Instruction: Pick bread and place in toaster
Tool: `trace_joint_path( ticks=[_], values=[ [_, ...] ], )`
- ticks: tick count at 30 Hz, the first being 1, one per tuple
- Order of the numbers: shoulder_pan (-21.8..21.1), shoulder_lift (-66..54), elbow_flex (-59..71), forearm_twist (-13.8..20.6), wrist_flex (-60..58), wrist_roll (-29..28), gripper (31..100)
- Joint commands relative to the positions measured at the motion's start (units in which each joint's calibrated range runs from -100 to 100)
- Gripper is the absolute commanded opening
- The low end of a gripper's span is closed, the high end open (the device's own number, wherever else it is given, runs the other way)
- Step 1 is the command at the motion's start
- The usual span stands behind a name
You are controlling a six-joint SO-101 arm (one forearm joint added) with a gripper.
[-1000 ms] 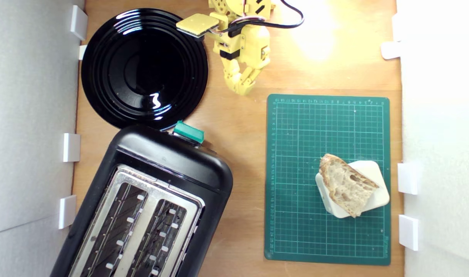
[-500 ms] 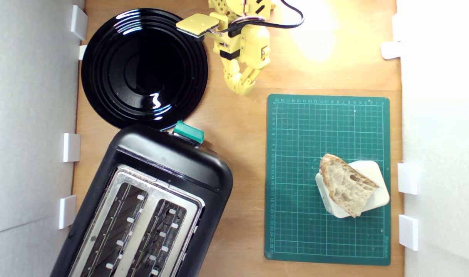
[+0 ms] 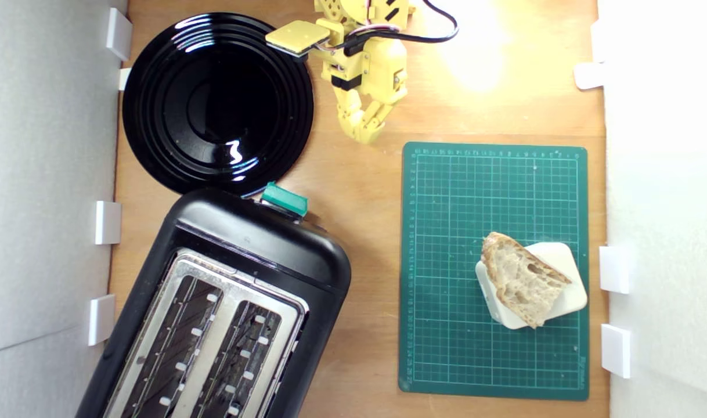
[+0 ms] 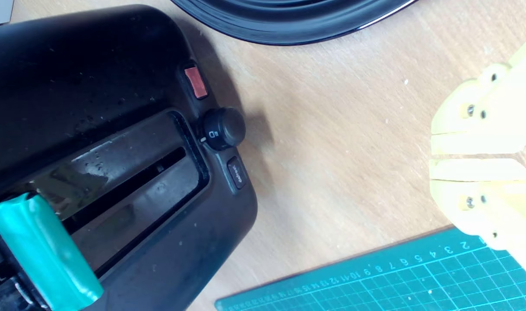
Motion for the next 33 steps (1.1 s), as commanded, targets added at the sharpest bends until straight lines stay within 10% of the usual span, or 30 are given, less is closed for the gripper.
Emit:
trace_joint_path(
  ticks=[1, 33],
  values=[
    [0.75, -0.26, 0.12, -0.03, 0.65, -0.06, 43.5],
    [0.27, -0.26, 0.22, -0.21, 0.65, -0.01, 43.4]
  ],
)
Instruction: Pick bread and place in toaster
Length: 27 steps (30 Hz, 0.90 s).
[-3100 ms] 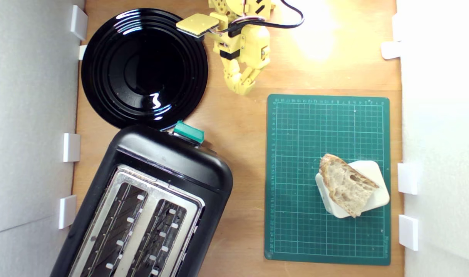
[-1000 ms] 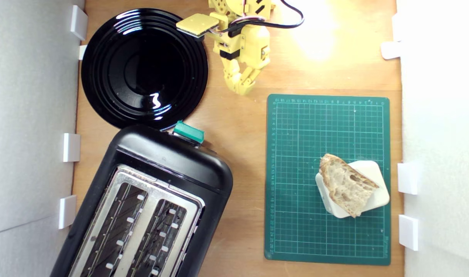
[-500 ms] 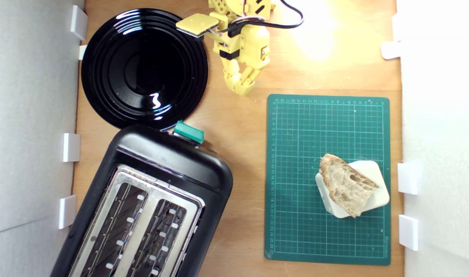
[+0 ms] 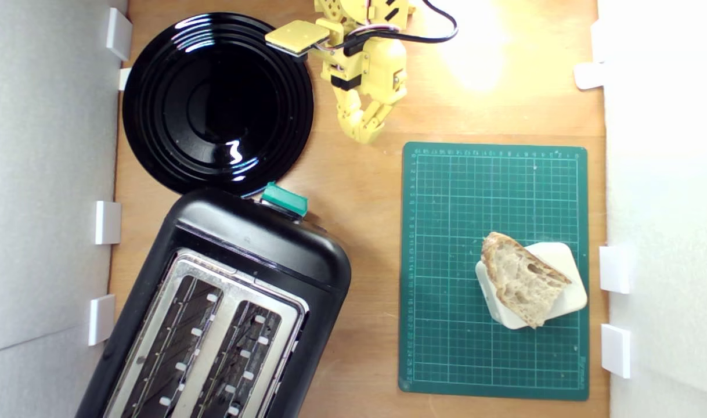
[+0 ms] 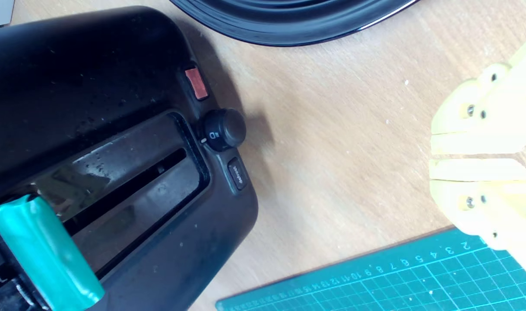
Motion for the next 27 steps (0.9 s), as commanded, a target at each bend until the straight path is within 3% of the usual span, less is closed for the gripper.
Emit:
trace_joint_path(
  ticks=[1, 11, 15, 21, 27],
  values=[
    [0.07, -0.26, 0.12, -0.21, 0.65, -0.01, 43.4],
    [0.72, 0.82, -0.78, -0.58, 0.48, -0.27, 43.4],
    [0.72, 6.47, -2.42, -2.84, -0.97, -0.43, 43.3],
    [0.56, 14.63, -2.6, -2.84, -14.28, -0.59, 43.3],
    [-0.09, 24.61, -15.13, -3.48, -15.39, -3.05, 43.3]
  ],
)
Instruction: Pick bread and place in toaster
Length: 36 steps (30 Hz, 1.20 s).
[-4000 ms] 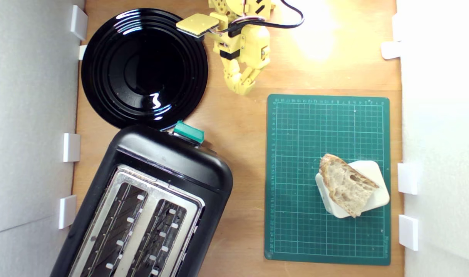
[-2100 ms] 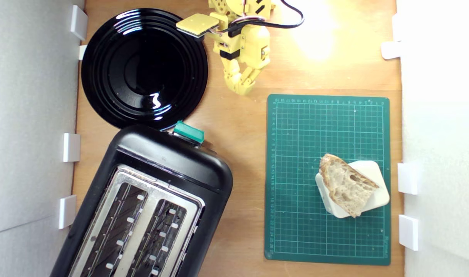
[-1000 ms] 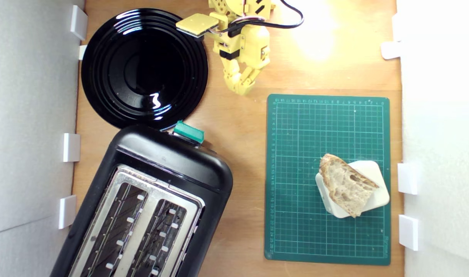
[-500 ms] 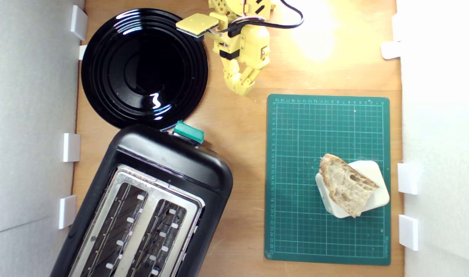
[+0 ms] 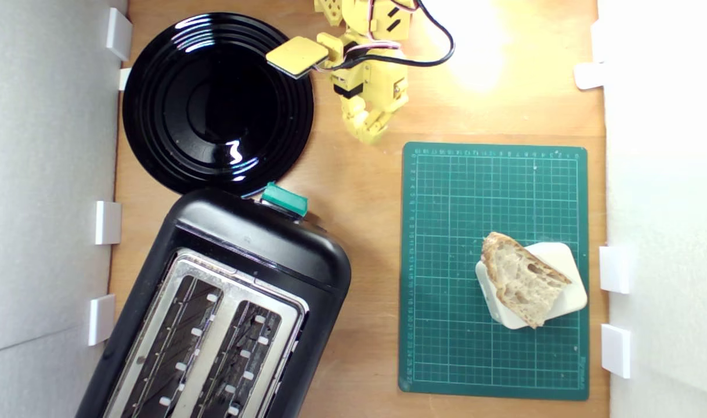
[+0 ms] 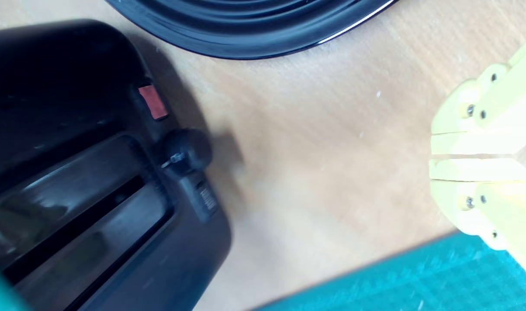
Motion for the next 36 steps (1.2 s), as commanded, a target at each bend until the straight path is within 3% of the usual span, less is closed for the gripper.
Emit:
trace_joint_path(
  ticks=[1, 6, 10, 19, 23, 25, 30, 36],
  values=[
    [-0.72, 7.04, -11.94, -1.72, -2.08, -0.82, 43.3],
    [-4.5, 19.52, -18.57, -3.08, -5.67, -1.97, 43.3],
    [-4.34, 29.25, -18.48, -3.26, -21.2, -3.23, 43.3],
    [-5.07, 36.82, -17.84, -4.89, -34.59, -3.59, 43.3],
    [-6.84, 45.47, -17.75, -5.44, -43.81, -4.12, 43.3],
    [-7.81, 51.38, -17.94, -2.99, -51.06, -6.68, 43.3],
    [-7.24, 60.12, -17.94, 8.89, -61.47, -13.06, 43.3],
    [-5.15, 68.02, -17.94, 17.32, -73.5, -18.45, 43.3]
  ],
)
